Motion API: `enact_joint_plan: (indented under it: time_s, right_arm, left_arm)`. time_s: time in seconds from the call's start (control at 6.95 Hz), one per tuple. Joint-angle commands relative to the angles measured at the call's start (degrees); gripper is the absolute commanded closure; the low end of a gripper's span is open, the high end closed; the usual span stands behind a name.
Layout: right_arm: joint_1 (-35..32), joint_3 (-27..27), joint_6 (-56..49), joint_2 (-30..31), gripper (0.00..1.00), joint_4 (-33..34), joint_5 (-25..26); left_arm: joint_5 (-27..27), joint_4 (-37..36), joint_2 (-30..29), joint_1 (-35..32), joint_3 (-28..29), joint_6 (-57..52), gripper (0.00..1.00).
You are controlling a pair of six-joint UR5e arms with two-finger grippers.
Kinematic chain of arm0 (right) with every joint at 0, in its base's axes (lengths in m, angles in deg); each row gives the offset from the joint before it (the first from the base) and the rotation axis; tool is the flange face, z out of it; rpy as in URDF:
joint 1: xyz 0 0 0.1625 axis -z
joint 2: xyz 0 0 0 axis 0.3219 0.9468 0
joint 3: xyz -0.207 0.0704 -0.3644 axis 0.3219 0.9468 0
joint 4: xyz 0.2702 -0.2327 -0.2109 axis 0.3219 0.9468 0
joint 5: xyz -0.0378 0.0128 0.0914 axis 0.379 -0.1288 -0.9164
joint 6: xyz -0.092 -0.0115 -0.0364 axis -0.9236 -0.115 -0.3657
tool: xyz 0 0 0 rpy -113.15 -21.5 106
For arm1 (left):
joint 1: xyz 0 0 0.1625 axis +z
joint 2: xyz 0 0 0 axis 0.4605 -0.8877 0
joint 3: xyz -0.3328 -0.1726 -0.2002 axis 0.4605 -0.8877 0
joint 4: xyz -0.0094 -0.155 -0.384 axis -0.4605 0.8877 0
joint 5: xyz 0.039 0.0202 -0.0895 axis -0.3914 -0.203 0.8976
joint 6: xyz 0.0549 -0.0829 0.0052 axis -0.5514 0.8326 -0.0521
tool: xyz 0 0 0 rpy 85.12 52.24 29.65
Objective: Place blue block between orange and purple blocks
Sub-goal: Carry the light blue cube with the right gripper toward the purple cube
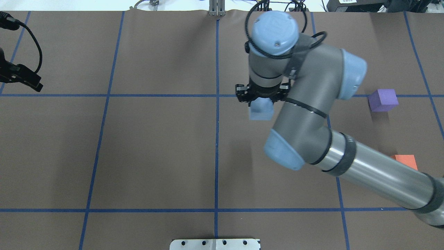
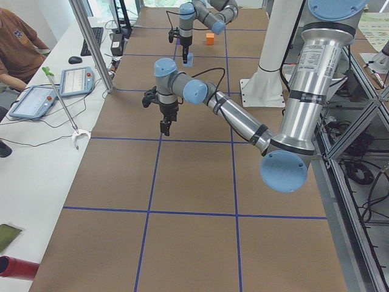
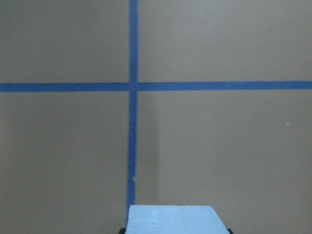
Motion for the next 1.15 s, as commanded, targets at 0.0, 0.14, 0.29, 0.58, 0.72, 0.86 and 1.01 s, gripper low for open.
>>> enact_joint_plan:
  time_s: [0.0,0.14,0.29,0.58,0.72,0.86,1.01]
  right_arm:
    - [-10.2,-8.6,-15.2,12.3,1.0,0.0,-5.8]
    - [-15.1,-9.5,-21.9,16.9,1.0,-1.3,-7.5]
    - [-19.3,-9.4,-28.9,21.9,1.0,-3.9,-8.7]
    - [-25.0,-7.0,-35.6,34.1,1.0,-17.1,-13.0]
    - [-26.0,-3.2,-35.7,38.3,1.0,-25.1,-14.9]
    - [-26.0,-1.6,-35.2,40.5,1.0,-27.4,-14.8]
    - [-25.9,-0.9,-34.5,40.8,1.0,-27.4,-14.9]
  left_arm:
    - [0.3,0.4,2.5,-4.8,0.0,-9.3,0.0]
    - [0.1,0.8,3.3,-8.3,1.1,-12.3,0.0]
    - [0.4,1.6,3.5,-10.8,4.6,-14.6,0.0]
    - [0.4,4.8,3.5,-15.9,12.6,-17.1,0.0]
    - [0.6,7.1,3.7,-16.4,13.3,-17.4,0.0]
    - [0.0,11.1,6.4,-16.1,14.1,-17.3,0.0]
    - [0.0,12.9,7.3,-16.1,16.1,-17.4,0.0]
